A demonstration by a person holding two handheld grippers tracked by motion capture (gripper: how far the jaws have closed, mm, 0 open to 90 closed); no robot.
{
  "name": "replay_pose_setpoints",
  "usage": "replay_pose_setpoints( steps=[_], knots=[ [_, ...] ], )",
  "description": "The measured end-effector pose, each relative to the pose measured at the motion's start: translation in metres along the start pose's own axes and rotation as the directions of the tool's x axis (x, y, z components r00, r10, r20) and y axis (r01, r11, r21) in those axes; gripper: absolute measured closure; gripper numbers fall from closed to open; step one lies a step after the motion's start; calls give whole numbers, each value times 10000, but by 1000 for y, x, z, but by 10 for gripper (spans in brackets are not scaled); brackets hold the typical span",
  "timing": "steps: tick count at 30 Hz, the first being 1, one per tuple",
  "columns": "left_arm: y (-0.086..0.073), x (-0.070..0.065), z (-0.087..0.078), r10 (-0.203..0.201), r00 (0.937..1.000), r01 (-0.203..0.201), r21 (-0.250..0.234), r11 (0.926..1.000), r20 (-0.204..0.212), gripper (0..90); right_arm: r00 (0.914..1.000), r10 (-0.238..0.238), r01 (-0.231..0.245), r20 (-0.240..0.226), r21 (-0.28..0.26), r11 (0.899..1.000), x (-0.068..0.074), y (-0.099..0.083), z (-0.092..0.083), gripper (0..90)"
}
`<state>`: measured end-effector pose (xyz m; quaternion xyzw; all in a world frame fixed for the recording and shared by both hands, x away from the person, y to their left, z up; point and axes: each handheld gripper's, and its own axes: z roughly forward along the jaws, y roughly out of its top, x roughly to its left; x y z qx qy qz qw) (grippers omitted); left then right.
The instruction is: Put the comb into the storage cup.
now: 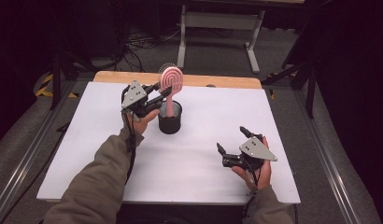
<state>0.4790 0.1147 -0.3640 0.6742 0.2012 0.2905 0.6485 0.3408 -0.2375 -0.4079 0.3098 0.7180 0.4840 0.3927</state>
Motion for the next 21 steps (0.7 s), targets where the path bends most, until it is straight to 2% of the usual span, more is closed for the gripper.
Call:
replay_pose_setpoints(
  steps=[12,21],
  knots=[
    [-18,-3,-2,-161,9999,160,447,9989,15,637,9997,-203,205,-123,196,9996,3,-1,3,63],
    [-25,-1,-3,-192,9998,195,670,9976,-47,637,9997,-225,227,-83,321,9992,3,-2,5,71]
  ],
)
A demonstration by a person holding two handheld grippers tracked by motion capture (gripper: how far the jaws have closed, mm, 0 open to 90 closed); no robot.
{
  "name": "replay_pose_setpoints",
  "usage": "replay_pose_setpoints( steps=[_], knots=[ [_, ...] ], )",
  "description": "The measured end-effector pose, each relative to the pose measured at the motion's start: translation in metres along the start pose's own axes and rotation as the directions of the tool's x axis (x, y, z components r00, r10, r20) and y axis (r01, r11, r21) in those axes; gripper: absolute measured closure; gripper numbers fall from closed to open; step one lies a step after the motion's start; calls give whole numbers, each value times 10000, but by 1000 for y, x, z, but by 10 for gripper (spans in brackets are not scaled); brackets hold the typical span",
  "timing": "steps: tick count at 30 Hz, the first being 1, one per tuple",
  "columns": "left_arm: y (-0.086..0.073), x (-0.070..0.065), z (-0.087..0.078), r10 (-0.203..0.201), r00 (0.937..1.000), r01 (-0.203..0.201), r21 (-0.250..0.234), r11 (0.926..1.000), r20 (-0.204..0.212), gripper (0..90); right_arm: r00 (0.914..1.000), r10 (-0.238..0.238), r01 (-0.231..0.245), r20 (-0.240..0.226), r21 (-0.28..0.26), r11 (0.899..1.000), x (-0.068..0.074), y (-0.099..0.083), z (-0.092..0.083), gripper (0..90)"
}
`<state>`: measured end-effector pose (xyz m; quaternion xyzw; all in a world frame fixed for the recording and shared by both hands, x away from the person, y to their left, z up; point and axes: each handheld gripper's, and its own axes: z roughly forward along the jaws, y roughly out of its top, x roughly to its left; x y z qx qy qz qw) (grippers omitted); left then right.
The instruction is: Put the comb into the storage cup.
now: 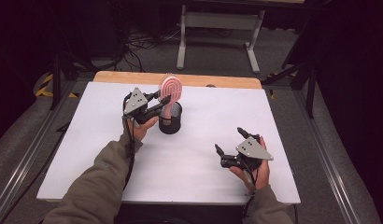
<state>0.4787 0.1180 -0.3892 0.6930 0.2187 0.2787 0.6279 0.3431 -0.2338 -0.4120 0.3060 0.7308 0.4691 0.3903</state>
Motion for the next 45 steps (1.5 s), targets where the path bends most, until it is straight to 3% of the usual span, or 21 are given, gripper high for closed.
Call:
replay_pose_setpoints(
  steps=[9,21,34,45],
  knots=[
    [-5,2,1,-48,9998,52,200,9998,-168,636,10000,20,-20,23,39,10000,-1,-1,0,73],
    [-9,2,-1,24,10000,-22,362,9993,-50,635,10000,24,-23,-59,93,10000,0,-1,1,73],
    [-8,-2,2,186,9996,-196,504,9985,201,628,9999,26,-23,-150,189,9998,0,-2,2,75],
    [-7,-7,3,226,9984,-243,336,9991,518,613,9996,-28,36,-273,268,9996,1,-2,2,76]
  ],
)
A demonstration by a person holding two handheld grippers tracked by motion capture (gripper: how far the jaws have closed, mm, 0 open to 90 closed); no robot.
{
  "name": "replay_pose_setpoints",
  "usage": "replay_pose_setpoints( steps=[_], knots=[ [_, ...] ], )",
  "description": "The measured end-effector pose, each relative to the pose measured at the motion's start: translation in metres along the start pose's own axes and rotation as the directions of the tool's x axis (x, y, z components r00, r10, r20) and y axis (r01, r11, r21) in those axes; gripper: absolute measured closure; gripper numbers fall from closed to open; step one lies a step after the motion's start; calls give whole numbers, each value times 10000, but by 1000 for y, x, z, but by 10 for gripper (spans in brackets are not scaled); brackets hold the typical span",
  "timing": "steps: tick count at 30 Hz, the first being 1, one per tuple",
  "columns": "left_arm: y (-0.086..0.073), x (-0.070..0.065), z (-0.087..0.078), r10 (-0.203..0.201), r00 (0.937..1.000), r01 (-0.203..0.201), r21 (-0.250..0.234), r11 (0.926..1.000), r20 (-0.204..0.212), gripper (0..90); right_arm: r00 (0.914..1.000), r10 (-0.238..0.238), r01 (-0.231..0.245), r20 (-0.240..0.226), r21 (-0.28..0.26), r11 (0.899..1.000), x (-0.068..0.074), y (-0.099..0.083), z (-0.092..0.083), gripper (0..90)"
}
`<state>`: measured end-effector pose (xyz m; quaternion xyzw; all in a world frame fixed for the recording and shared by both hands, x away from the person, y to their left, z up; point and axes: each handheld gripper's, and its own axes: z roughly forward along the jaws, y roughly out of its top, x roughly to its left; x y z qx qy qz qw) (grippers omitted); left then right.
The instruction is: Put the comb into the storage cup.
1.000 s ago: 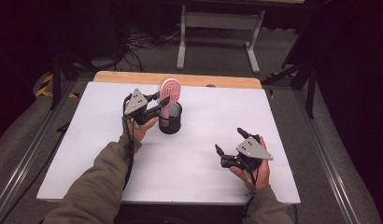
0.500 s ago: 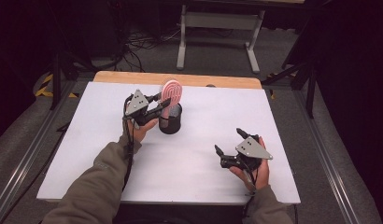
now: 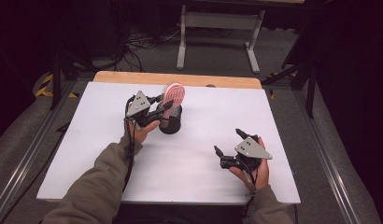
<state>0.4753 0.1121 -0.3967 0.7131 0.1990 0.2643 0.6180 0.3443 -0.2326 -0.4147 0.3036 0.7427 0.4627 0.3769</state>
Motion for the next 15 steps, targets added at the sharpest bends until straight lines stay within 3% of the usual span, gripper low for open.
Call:
replay_pose_setpoints(
  steps=[9,15],
  knots=[
    [1,-9,2,147,9991,-150,74,9999,404,603,10000,-35,36,-46,67,10000,0,0,0,77],
    [-1,-18,-1,360,9985,-364,116,9993,401,595,10000,-29,30,-68,98,9999,0,0,0,77]
  ],
)
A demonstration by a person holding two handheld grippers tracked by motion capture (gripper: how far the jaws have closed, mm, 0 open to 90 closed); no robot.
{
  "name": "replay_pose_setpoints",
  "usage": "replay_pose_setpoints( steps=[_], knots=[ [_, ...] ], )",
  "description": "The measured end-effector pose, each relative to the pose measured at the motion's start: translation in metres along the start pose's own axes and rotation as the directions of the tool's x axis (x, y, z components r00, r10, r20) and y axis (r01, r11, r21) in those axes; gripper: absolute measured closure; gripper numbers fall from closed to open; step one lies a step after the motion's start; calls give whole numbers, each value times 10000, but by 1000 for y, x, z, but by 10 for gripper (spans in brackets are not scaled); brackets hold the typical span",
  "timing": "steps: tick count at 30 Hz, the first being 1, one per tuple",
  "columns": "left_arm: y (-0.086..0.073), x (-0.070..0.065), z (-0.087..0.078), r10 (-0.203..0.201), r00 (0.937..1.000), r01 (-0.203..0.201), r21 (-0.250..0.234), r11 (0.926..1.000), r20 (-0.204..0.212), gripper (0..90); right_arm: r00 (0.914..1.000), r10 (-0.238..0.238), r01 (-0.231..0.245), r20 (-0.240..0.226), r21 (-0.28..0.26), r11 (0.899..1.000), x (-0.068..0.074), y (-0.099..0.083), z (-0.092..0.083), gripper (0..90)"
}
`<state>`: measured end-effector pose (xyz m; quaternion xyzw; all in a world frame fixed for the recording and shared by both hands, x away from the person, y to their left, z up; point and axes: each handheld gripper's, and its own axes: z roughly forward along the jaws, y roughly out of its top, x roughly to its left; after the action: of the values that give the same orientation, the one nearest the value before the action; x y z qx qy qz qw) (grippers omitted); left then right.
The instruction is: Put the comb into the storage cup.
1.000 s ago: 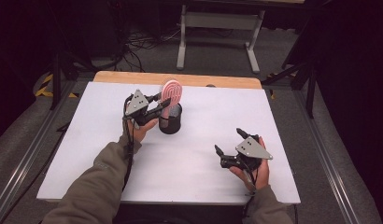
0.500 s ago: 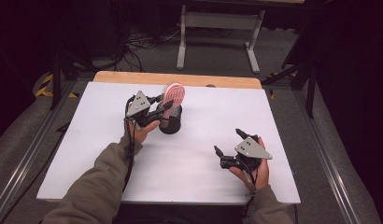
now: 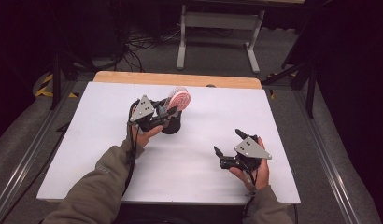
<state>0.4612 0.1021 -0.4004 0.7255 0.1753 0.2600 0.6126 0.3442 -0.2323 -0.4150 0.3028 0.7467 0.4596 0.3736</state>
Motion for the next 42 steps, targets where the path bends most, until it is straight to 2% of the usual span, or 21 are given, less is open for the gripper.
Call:
replay_pose_setpoints(
  steps=[1,5,12,19,26,30,32,42],
  knots=[
    [-1,-2,-1,-18,9999,18,-6,10000,148,593,10000,1,-1,3,0,10000,0,0,0,77],
    [-2,-5,-4,228,9995,-230,90,9997,223,587,10000,-6,6,23,-4,10000,1,0,0,76],
    [-5,-9,-9,215,9992,-215,13,9998,325,579,10000,27,-27,38,2,10000,0,0,0,76],
    [-6,-14,-13,496,9987,-497,111,9987,155,574,9999,75,-75,128,-35,10000,0,0,0,76],
    [-8,-18,-21,850,9963,-853,437,9954,85,571,10000,21,-20,86,-17,10000,1,0,-1,76],
    [-8,-16,-24,879,9961,-874,485,9950,-78,561,10000,10,-9,72,-1,10000,1,1,0,76],
    [-9,-16,-24,763,9970,-756,392,9964,-154,561,9999,36,-36,120,12,10000,1,1,0,76],
    [-7,-16,-24,883,9958,-873,431,9953,-229,523,9999,23,-23,104,20,10000,1,0,0,76]
  ],
)
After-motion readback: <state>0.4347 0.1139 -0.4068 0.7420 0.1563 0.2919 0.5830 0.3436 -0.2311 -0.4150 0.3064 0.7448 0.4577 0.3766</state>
